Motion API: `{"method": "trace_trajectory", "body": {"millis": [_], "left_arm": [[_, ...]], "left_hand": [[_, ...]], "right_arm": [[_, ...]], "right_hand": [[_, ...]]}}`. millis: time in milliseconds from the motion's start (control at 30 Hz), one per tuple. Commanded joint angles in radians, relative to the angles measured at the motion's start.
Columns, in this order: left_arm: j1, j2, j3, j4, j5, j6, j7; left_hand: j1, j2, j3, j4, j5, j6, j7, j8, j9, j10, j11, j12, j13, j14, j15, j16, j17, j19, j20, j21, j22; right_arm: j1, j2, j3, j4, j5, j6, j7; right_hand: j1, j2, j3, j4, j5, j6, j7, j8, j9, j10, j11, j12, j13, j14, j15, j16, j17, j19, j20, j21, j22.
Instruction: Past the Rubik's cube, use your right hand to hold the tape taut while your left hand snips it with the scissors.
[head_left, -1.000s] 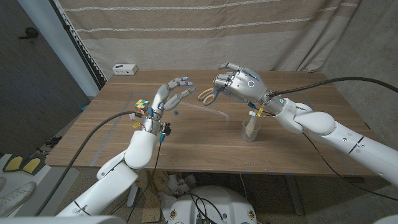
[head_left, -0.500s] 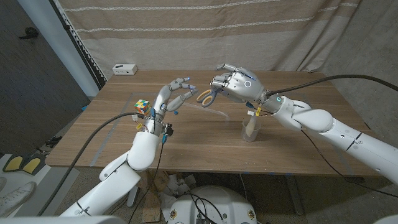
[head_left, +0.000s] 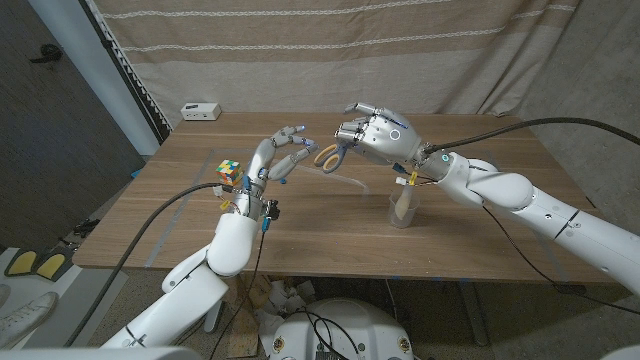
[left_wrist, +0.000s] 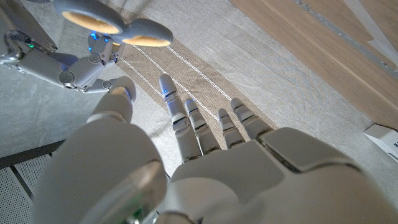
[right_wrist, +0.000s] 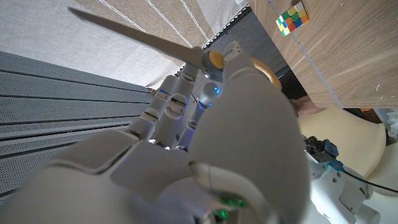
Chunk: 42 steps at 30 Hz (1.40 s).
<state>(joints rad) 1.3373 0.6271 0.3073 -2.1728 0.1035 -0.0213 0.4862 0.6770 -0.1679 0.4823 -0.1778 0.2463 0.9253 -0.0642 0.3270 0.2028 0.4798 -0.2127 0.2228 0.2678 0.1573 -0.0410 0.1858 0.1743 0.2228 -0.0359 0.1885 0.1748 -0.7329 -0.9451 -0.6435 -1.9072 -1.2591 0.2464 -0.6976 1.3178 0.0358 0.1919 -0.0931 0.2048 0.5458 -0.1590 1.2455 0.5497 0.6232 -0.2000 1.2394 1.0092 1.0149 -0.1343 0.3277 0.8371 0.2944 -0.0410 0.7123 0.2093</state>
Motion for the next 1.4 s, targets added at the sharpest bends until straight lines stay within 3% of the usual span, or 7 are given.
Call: {"method": "trace_trajectory", "body": {"millis": [33, 300, 1100, 1400], "left_arm": [[-0.004, 0.006, -0.002, -0.001, -0.016, 0.010, -0.012], [-0.016, 0.021, -0.001, -0.006, -0.048, 0.017, -0.046], [-0.027, 0.060, 0.027, -0.095, 0.052, 0.196, -0.031], [-0.030, 0.073, 0.022, -0.102, 0.053, 0.212, -0.033]], "left_hand": [[0.011, 0.000, 0.003, 0.004, 0.000, 0.012, 0.002, 0.005, 0.003, 0.008, -0.001, 0.010, 0.002, 0.005, -0.110, 0.005, 0.005, 0.003, -0.054, 0.007, 0.001], [0.018, 0.001, 0.003, 0.005, -0.003, 0.008, 0.000, 0.002, 0.006, -0.003, 0.001, 0.006, 0.002, 0.001, -0.107, 0.003, 0.006, 0.004, -0.056, 0.007, 0.001], [0.034, -0.005, -0.002, 0.004, -0.008, -0.003, -0.002, -0.003, 0.015, -0.016, 0.002, 0.002, 0.003, -0.006, -0.100, 0.002, 0.006, 0.003, -0.052, 0.006, 0.001], [0.028, -0.018, -0.016, 0.008, -0.011, -0.022, -0.009, -0.010, 0.020, -0.026, 0.001, -0.001, 0.003, -0.011, -0.098, 0.002, 0.006, 0.003, -0.047, 0.006, 0.001]], "right_arm": [[0.015, 0.011, -0.009, 0.006, -0.008, 0.000, 0.007], [0.023, 0.019, -0.019, 0.015, -0.010, 0.000, 0.011], [0.040, 0.021, -0.035, 0.021, -0.023, 0.005, 0.014], [0.055, 0.029, -0.048, 0.038, -0.026, 0.015, 0.014]], "right_hand": [[0.126, 0.136, 0.007, 0.004, 0.009, -0.002, -0.002, 0.007, 0.005, -0.002, -0.002, 0.004, 0.001, 0.040, -0.106, -0.006, 0.005, -0.004, -0.113, 0.012, -0.001], [0.126, 0.136, 0.007, 0.004, 0.008, -0.003, -0.005, 0.007, 0.001, -0.003, -0.002, 0.005, 0.000, 0.040, -0.106, -0.011, 0.006, -0.008, -0.114, 0.018, -0.002], [0.124, 0.136, 0.008, 0.004, 0.007, -0.006, -0.006, 0.016, -0.003, -0.006, -0.002, 0.008, -0.003, 0.042, -0.106, -0.029, 0.013, -0.018, -0.113, 0.042, -0.004], [0.123, 0.135, 0.008, 0.004, 0.007, -0.009, -0.004, 0.020, -0.003, -0.005, -0.002, 0.010, -0.004, 0.043, -0.107, -0.036, 0.016, -0.022, -0.113, 0.052, -0.005]]}}
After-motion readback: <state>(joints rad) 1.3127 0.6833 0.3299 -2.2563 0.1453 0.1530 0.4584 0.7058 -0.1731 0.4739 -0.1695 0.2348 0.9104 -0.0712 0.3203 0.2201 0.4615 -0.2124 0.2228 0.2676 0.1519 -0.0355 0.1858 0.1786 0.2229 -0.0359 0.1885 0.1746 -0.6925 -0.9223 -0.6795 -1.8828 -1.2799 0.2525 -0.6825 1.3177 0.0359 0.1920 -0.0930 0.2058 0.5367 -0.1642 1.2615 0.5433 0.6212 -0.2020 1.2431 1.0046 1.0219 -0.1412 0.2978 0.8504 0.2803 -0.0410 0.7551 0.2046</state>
